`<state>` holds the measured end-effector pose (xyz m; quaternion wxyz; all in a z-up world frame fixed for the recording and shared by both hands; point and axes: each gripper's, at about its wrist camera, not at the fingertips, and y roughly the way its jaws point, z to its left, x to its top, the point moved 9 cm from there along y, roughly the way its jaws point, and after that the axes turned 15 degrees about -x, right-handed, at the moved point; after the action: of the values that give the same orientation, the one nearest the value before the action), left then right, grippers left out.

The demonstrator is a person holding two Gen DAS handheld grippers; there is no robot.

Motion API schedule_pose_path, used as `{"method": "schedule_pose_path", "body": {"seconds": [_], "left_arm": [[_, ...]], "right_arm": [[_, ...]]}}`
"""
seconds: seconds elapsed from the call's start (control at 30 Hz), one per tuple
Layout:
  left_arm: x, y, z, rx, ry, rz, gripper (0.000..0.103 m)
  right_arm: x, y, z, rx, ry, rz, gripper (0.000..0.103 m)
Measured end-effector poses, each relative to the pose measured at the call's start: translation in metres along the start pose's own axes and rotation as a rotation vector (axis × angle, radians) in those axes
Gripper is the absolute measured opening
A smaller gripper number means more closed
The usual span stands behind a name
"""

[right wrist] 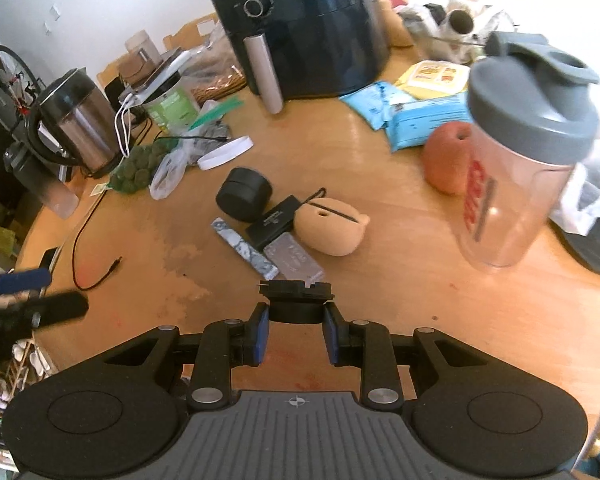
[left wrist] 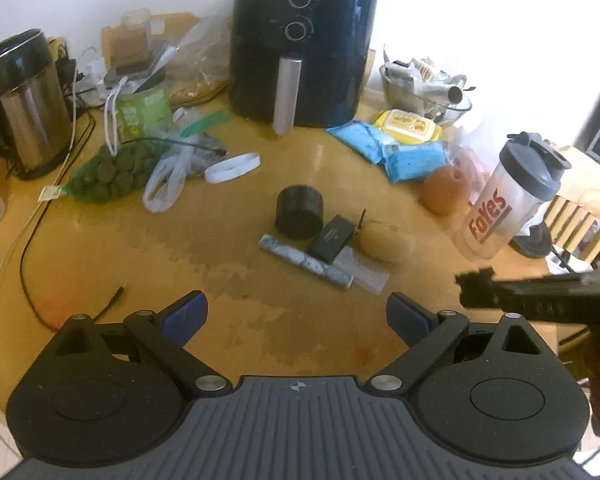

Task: Organize rigid objects
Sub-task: 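Grasp the black round container with the left tool while the right tool carries the knob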

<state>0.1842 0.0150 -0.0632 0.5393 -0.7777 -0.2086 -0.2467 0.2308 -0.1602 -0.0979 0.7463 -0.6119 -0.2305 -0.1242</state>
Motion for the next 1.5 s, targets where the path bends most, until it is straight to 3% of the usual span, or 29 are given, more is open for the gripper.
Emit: {"method": "schedule_pose_path", "body": {"seconds": [0.4,0.73,1.07,1.2,1.5], "left_arm": [[0.014,0.035,0.005,0.006,0.022,0.016,0.098],[0.034,0.068,0.015,0.029,0.056,0.034,0.098],[0.056,0.113,0.024,0.009,0.065,0.060,0.097],[0.063,0.136,0.029,0.018,0.082,0.081,0.088],[0.062,0.181,0.047,0.030,0.045,0.152,0.081]], "right_arm": [[-0.008,-0.020,-0.028,-0.066,0.007,-0.052,0.031],[-0.013,-0.028,-0.041,-0.108,-0.033,-0.043,0.031],[-0.020,-0.039,-0.063,-0.130,0.008,-0.029,0.031],[-0.024,-0.042,-0.072,-0.149,0.033,-0.025,0.031],[-0.033,-0.054,-0.087,-0.175,0.091,-0.038,0.031]]}}
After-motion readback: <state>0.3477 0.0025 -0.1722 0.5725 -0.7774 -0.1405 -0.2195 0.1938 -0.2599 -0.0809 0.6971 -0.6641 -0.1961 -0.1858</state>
